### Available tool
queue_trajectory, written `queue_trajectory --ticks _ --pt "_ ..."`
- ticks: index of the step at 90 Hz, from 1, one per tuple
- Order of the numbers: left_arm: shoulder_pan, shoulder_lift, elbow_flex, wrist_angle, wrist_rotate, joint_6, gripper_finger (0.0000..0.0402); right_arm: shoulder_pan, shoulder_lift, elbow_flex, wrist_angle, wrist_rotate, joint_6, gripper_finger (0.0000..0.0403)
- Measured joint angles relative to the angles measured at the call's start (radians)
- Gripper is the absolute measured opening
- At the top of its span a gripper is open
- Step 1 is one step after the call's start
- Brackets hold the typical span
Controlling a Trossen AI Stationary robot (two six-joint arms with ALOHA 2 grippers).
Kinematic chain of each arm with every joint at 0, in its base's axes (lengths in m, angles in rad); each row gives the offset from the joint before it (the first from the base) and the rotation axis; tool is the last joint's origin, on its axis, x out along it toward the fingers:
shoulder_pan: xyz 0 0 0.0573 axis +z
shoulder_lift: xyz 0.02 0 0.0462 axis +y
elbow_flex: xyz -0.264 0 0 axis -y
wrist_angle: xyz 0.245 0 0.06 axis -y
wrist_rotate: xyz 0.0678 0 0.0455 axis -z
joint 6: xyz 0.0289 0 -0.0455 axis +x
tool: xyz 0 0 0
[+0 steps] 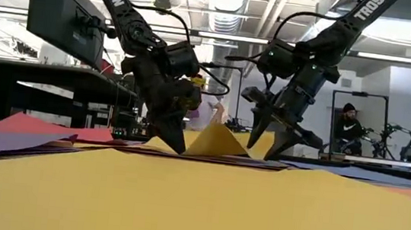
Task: Organize paper
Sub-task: Stack the yellow paper on top of the yellow paper
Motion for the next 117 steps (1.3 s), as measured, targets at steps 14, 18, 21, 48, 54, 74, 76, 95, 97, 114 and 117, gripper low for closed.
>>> queue_trajectory --ticks 14,18,21,48,54,74,76,95,97,114,117 --pt "0.0 0.0 0.0 0.004 0.002 -0.001 0.0 0.014 0.0 0.0 0.062 -0.048 -0.022 0.0189" --pt "0.0 0.0 0.0 0.007 0.017 -0.002 0.0 0.019 -0.001 0.0 0.079 -0.052 -0.027 0.0189" --pt "0.0 0.0 0.0 0.013 0.033 -0.003 0.0 0.021 -0.001 0.0 0.089 -0.058 -0.027 0.0189" --pt "-0.001 0.0 0.042 0.027 0.101 -0.022 0.0 0.026 -0.001 0.0 0.201 -0.069 0.01 0.0189" --pt "-0.001 0.0 0.061 0.027 0.102 -0.022 0.0 0.026 -0.001 0.0 0.256 -0.069 0.024 0.0189" --pt "-0.001 0.0 0.112 -0.013 0.105 -0.01 0.0 0.026 -0.002 0.001 0.319 -0.074 0.071 0.0189" --pt "-0.001 0.0 0.119 -0.024 0.105 -0.002 0.0 0.026 -0.002 0.001 0.319 -0.074 0.074 0.0189" --pt "-0.001 0.0 0.184 -0.098 0.107 0.036 0.0 0.024 -0.002 0.001 0.319 -0.075 0.076 0.0189" --pt "-0.001 0.0 0.192 -0.104 0.107 0.033 0.0 0.024 -0.002 0.001 0.319 -0.075 0.076 0.0189" --pt "-0.002 0.0 0.232 -0.158 0.108 0.058 0.0 0.024 -0.003 0.001 0.384 -0.076 0.137 0.0189" --pt "-0.001 0.0 0.232 -0.168 0.108 0.068 0.0 0.027 -0.006 0.001 0.421 -0.076 0.147 0.0189"
